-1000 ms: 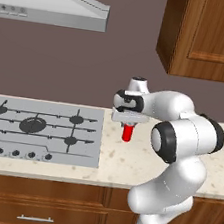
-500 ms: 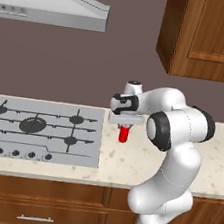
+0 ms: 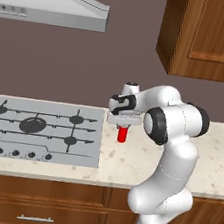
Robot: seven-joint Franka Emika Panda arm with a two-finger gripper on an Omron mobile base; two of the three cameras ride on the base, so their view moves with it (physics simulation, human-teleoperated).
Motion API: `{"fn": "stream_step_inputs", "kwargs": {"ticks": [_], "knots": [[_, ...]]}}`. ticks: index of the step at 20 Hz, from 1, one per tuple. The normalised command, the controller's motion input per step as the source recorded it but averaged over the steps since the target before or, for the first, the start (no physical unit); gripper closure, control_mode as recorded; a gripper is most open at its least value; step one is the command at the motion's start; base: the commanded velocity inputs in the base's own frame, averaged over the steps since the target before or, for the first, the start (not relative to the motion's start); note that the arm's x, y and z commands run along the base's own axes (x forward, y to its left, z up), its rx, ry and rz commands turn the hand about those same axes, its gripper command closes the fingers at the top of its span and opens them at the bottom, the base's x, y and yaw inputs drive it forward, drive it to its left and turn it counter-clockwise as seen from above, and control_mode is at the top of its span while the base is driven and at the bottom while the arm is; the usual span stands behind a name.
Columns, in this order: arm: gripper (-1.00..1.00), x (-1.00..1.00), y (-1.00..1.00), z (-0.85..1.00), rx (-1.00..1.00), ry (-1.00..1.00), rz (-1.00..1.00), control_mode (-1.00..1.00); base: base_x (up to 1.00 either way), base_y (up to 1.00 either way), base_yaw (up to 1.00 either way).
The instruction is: Four empty soda cans are scattered around the kitchen. Gather all the cans and cluster them next to the stove for recycling.
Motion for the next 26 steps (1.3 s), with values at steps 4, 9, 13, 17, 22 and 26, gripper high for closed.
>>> {"fn": "stream_step_inputs", "kwargs": {"ticks": [4,9,13,17,22,26], "knots": [[1.0,0.14,0.02,-0.18,0.0,0.0,0.0,-1.0,0.0,0.0,0.0],[1.0,0.07,0.01,-0.1,0.0,0.0,0.0,-1.0,0.0,0.0,0.0],[1.0,0.0,0.0,0.0,0.0,0.0,0.0,-1.0,0.0,0.0,0.0],[-1.0,0.0,0.0,0.0,0.0,-0.01,0.0,-1.0,0.0,0.0,0.0],[-1.0,0.0,0.0,0.03,0.0,-0.09,0.0,-1.0,0.0,0.0,0.0],[-1.0,0.0,0.0,0.16,-0.01,-0.17,0.0,-1.0,0.0,0.0,0.0]]}}
